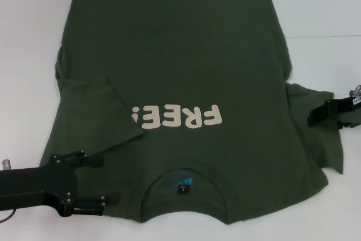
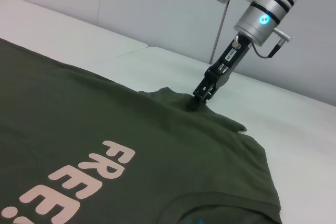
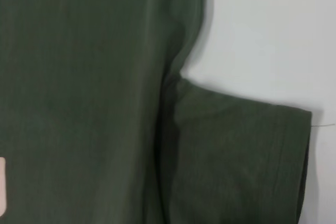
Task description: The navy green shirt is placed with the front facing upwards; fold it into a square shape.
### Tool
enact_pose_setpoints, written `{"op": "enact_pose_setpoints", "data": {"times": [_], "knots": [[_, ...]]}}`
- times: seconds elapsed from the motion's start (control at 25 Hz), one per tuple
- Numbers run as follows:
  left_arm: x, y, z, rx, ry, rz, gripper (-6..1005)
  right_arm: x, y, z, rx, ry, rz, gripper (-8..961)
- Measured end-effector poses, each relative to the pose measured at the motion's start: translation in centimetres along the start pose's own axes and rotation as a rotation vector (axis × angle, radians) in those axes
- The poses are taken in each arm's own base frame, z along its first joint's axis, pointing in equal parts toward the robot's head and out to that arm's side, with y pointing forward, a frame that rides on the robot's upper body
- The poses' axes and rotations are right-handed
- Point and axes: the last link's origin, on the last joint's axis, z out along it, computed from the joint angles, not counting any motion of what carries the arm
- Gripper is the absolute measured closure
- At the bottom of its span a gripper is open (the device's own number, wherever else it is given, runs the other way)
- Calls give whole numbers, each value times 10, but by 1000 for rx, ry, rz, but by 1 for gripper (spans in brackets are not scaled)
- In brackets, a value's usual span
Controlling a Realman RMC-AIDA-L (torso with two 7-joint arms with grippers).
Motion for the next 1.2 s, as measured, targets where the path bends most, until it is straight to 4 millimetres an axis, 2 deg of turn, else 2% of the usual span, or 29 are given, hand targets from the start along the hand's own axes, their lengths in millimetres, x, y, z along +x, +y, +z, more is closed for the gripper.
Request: {"op": "enact_pose_setpoints", "data": {"times": [0.4,1.08,1.2], "knots": [[0,0,0,1,0,1,49,1,-4,-9,-127,-9,100,264],[0,0,0,1,0,-1,50,4,-7,-8,-114,5,109,288],[0,0,0,1,1,-1,49,5,-9,-8,-100,13,100,486]]}}
